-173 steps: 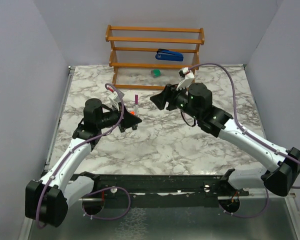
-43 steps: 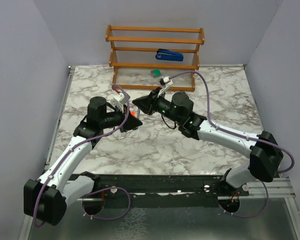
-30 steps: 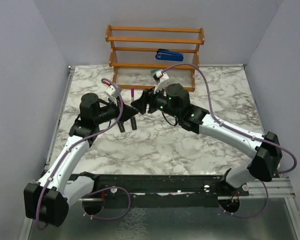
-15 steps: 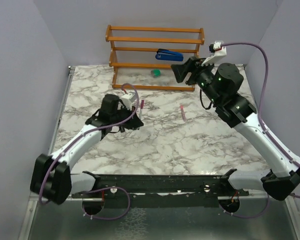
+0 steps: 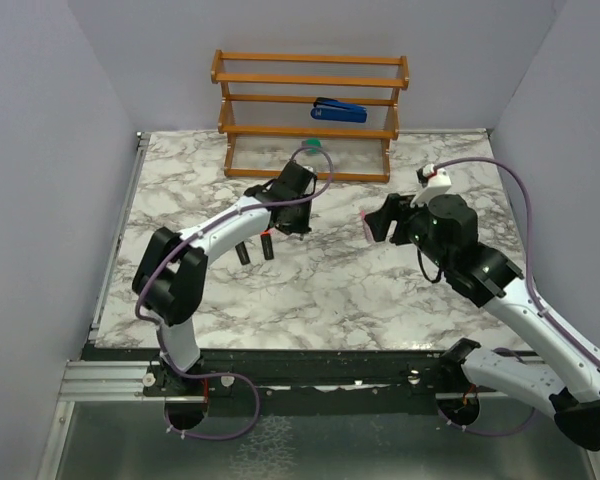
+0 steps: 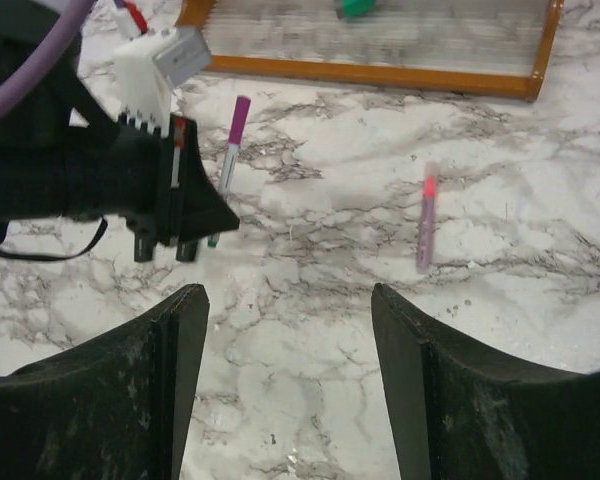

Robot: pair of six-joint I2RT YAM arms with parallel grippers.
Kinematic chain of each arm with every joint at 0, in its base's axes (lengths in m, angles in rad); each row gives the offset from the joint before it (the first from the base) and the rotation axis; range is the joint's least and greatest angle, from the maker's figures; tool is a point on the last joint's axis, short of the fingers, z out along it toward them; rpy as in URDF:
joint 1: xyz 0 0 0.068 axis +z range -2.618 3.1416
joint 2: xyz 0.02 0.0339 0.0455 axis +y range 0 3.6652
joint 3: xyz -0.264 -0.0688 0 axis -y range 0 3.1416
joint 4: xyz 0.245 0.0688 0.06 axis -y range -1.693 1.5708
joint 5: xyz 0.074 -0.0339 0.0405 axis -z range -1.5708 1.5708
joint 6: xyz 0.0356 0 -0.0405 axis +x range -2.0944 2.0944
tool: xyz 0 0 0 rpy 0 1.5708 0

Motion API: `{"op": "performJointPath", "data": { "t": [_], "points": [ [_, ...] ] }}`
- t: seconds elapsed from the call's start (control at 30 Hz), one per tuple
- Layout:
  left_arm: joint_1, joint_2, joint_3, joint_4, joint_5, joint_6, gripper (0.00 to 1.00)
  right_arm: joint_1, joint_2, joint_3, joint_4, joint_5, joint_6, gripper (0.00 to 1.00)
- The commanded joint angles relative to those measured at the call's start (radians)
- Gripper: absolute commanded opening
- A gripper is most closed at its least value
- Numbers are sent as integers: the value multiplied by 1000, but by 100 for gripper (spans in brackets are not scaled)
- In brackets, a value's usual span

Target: Insert the pens into the pen caps

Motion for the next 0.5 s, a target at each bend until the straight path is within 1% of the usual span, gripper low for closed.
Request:
{"op": "performJointPath", "data": {
  "t": [0.0, 0.13, 0.4, 0.47],
  "points": [
    [-45, 152, 165, -197, -269, -118, 0, 4, -95, -64, -72, -14, 45, 71],
    [-66, 242, 230, -263, -344, -165, 0, 4, -152, -102, -116, 3, 38, 71],
    [-66, 324, 311, -345, -385, -189, 0, 4, -173, -125, -149, 21, 4, 71],
    [-67, 330, 325, -357, -391, -191, 5, 4, -176, -132, -147, 21, 3, 71]
  ]
}}
